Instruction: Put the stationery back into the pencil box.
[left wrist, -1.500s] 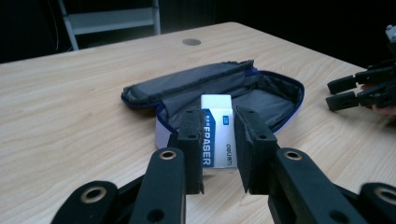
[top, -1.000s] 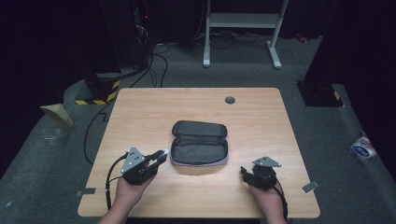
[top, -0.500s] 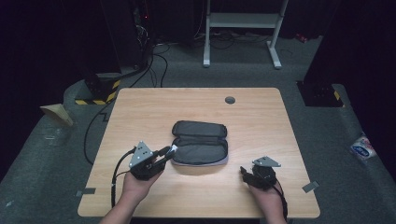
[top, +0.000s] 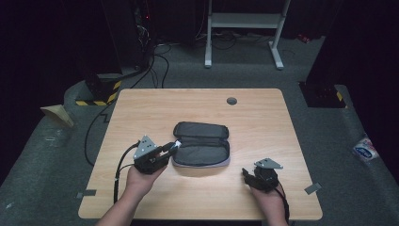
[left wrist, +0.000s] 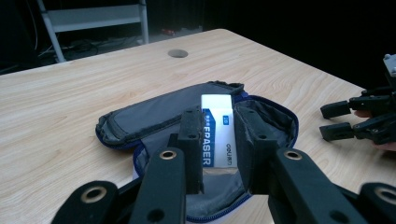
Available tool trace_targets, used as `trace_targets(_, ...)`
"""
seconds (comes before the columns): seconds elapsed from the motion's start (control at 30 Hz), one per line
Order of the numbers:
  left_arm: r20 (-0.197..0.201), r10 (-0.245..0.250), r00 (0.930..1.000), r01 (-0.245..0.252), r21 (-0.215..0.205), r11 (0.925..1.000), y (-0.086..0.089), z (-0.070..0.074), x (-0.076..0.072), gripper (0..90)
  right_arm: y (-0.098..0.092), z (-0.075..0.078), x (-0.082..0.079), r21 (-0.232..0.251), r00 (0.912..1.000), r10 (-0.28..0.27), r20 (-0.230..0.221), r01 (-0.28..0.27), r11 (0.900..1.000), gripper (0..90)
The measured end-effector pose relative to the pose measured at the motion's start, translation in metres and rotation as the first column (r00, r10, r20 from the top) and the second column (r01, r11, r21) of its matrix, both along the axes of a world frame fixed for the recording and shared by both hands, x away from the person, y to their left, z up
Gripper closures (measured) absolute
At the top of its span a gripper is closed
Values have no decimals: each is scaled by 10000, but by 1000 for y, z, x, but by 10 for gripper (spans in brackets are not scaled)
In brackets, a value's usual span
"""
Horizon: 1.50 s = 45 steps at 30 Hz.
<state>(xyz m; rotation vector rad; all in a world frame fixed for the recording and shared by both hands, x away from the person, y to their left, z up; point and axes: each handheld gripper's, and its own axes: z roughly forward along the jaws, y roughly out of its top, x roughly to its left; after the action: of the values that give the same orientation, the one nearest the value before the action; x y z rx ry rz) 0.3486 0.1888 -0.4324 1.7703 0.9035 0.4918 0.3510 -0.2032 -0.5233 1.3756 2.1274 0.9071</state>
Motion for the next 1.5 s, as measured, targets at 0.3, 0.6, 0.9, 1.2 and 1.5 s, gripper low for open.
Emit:
trace_targets(0.3,-208,104,9997,-101,162,9998,-3,-1,15,730,0,0,0,3,10000,5,-10,-5,10000,360)
trace_targets(0.6,-679,25,9977,3,416,9991,-13,-11,29,730,0,0,-1,17,10000,20,-11,-20,10000,360)
trace_targets(0.9,-1074,-83,9942,155,663,9977,-19,-21,33,729,0,0,0,16,10000,36,-10,-36,10000,361)
trace_targets(1.2,-1643,-73,9864,275,1209,9923,-28,-37,38,729,-1,0,0,2,10000,62,4,-62,10000,360)
trace_targets(1.5,-1986,91,9800,221,1546,9877,-31,-47,44,729,-1,0,0,1,9999,103,10,-103,9999,360)
